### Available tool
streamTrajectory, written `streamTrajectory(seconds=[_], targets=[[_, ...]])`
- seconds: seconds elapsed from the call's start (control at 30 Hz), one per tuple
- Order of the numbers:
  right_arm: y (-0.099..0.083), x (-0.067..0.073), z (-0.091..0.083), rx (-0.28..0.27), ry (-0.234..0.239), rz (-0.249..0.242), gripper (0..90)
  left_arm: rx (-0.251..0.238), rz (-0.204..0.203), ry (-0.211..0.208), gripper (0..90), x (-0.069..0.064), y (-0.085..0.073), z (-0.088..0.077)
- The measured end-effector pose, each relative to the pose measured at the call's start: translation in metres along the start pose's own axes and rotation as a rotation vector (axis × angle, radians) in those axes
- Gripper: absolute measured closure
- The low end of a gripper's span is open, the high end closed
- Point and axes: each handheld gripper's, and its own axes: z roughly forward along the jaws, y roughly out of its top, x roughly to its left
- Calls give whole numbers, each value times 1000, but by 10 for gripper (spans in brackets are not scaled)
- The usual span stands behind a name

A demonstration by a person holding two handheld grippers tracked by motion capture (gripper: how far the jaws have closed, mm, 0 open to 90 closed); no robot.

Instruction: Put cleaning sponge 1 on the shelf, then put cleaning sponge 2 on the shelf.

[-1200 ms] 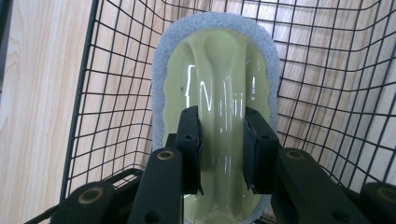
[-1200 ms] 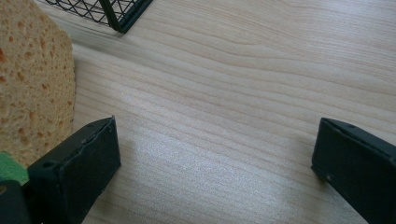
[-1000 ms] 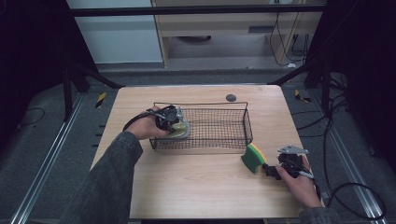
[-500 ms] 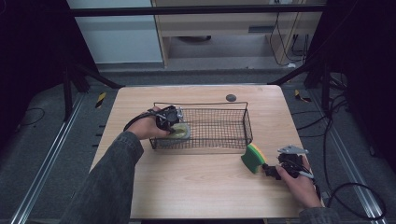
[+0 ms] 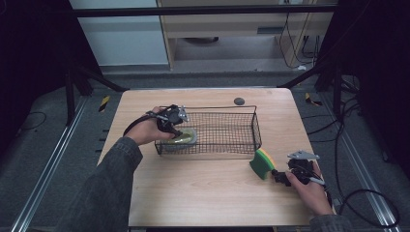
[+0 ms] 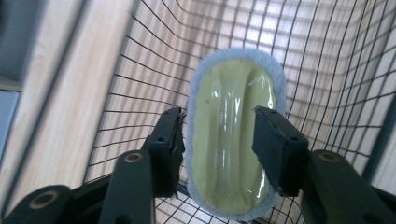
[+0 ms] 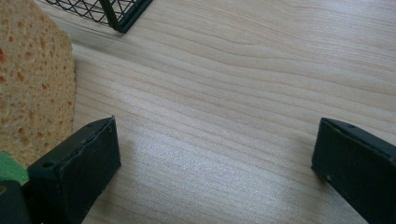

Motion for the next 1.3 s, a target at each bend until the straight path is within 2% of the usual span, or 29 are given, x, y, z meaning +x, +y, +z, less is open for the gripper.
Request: streamTrajectory(seconds=[0.03, 0.1, 0.23, 0.27, 0.3, 0.43, 0.63, 0.83, 0.9, 1.0, 1.1, 1.23, 1.3], targets=[[0, 0, 0, 0, 0, 1, 12, -16, -16, 1, 441, 0, 0, -4], [0, 0, 0, 0, 0, 0, 12, -41, -43, 21, 411, 1, 1, -11], [0, 0, 0, -1, 0, 0, 12, -62, -76, 43, 271, 0, 2, -20], [0, 0, 0, -1, 0, -1, 13, -61, -78, 46, 210, -1, 2, -21], [0, 0, 0, -1, 0, -1, 13, -64, -85, 49, 210, -2, 3, -23], [0, 0, 0, -1, -1, -2, 13, -82, -132, 48, 113, -3, 1, -28], [0, 0, 0, -2, 1, 3, 12, -140, -186, 68, 85, -9, -5, -39], [0, 0, 0, -2, 1, 2, 12, -180, -228, 99, 75, -15, -14, -51], [0, 0, 0, -2, 1, 2, 12, -187, -244, 96, 73, -16, -18, -54], [0, 0, 0, -2, 0, 5, 12, -217, -293, 97, 73, -16, -28, -60], [0, 1, 0, -1, -3, 7, 14, -225, -332, 110, 72, -19, -38, -64], [3, 0, -3, 43, 2, 0, 38, -254, -385, 113, 70, -30, -56, -67], [4, -2, -9, 63, -5, -18, 96, -265, -402, 118, 67, -39, -65, -68]])
